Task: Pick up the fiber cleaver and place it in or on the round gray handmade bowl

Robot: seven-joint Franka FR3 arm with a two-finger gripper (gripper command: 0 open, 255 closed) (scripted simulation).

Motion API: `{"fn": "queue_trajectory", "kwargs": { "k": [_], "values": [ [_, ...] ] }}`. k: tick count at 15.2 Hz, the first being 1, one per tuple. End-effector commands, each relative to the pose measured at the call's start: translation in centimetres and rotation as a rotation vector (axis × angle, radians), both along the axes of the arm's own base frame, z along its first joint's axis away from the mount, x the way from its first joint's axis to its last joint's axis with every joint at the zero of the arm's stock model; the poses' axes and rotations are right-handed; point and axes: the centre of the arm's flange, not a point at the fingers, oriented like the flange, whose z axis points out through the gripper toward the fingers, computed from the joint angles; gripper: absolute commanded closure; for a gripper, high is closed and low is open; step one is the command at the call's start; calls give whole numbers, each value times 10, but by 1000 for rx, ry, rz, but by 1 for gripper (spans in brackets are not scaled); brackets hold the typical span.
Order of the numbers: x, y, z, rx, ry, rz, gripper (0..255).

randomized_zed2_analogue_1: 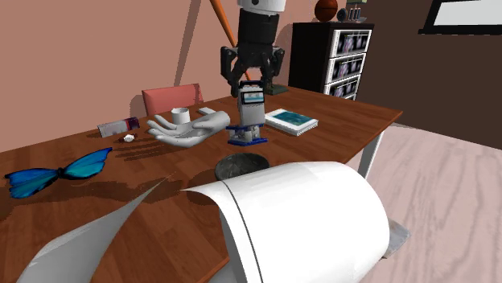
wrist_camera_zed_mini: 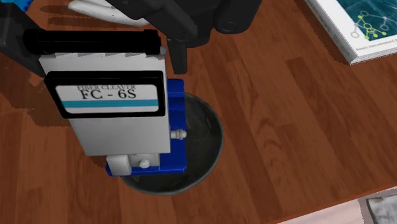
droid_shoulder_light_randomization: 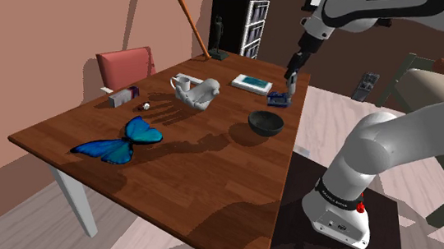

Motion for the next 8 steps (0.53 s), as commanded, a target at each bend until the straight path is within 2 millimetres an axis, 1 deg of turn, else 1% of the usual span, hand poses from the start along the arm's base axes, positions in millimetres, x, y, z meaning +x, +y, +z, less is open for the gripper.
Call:
{"fn": "queue_trajectory", "kwargs": {
  "k": [1, 8],
  "values": [
    [0, 1, -10, 0, -1, 0, 255],
    [0, 1, -47, 0, -1, 0, 255]
  ]
}}
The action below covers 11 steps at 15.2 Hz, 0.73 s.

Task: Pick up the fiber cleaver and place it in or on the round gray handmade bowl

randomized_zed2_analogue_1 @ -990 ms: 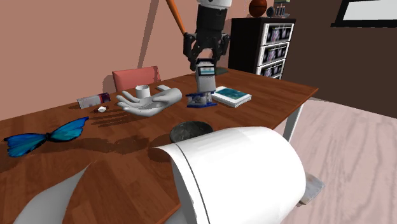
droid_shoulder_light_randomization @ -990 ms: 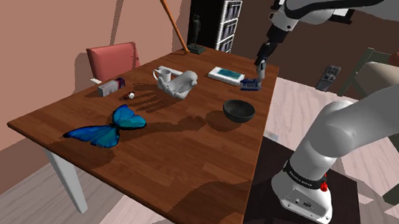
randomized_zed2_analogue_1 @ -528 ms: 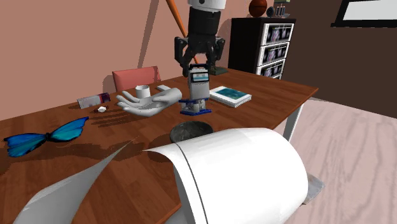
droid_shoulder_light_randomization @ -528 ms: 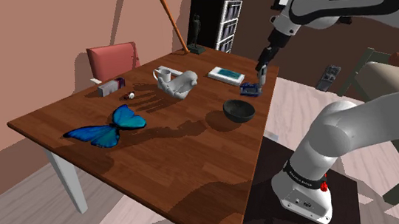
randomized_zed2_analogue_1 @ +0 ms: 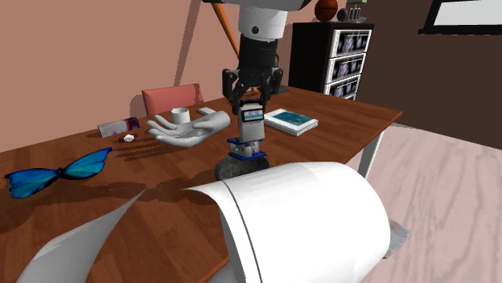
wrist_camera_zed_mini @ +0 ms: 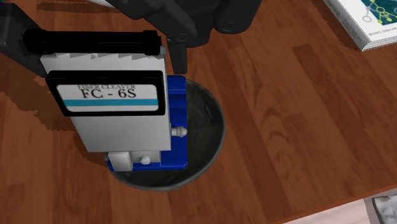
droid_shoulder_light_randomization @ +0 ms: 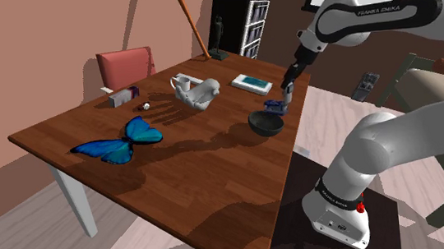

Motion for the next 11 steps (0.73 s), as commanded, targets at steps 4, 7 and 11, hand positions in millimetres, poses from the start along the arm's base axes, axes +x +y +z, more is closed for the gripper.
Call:
{"fn": "queue_trajectory", "kwargs": {
  "k": [4, 7, 11],
  "values": [
    [0, 1, -26, 0, -1, 0, 255],
    [0, 1, -42, 0, -1, 0, 255],
    [0, 1, -62, 0, -1, 0, 255]
  ]
}}
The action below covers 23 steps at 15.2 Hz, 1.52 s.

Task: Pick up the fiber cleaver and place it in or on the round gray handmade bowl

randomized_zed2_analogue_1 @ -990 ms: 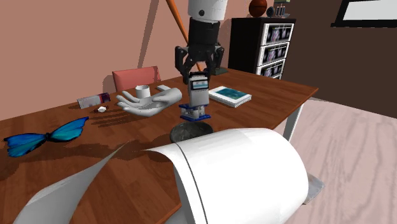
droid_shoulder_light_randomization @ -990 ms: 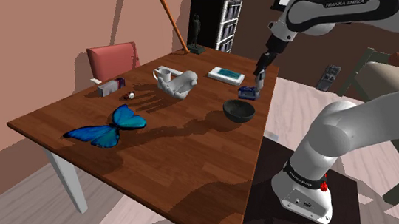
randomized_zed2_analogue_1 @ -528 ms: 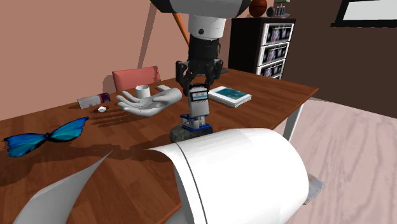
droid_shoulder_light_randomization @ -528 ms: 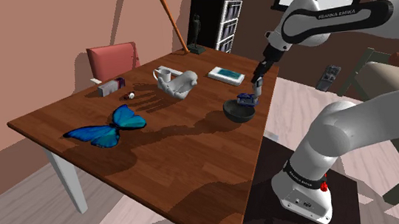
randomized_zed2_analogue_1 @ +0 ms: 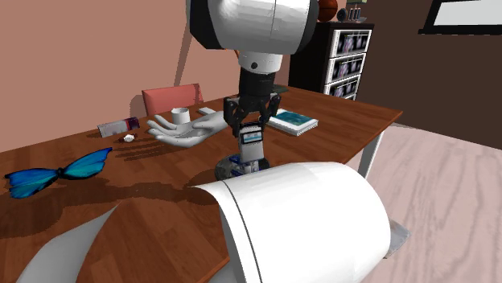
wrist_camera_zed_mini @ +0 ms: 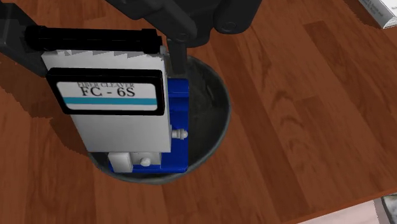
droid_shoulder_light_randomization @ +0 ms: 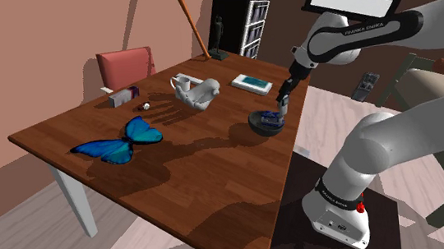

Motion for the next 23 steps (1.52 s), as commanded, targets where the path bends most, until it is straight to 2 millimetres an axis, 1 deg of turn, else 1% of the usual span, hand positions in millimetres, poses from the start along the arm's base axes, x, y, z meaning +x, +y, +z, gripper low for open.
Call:
{"fn": "queue_trajectory", "kwargs": {
  "k": [1, 7, 8, 13, 16, 17, 23],
  "values": [
    [-1, 0, -3, -1, -1, 0, 255],
    [-1, 0, -3, -1, -1, 0, 255],
    [-1, 0, -3, -1, -1, 0, 0],
    [-1, 0, -3, -1, -1, 0, 0],
    [-9, -1, 36, -1, -1, 0, 0],
    [-11, -1, 46, -1, -1, 0, 0],
    [-11, -1, 46, -1, -1, 0, 0]
  ]
}}
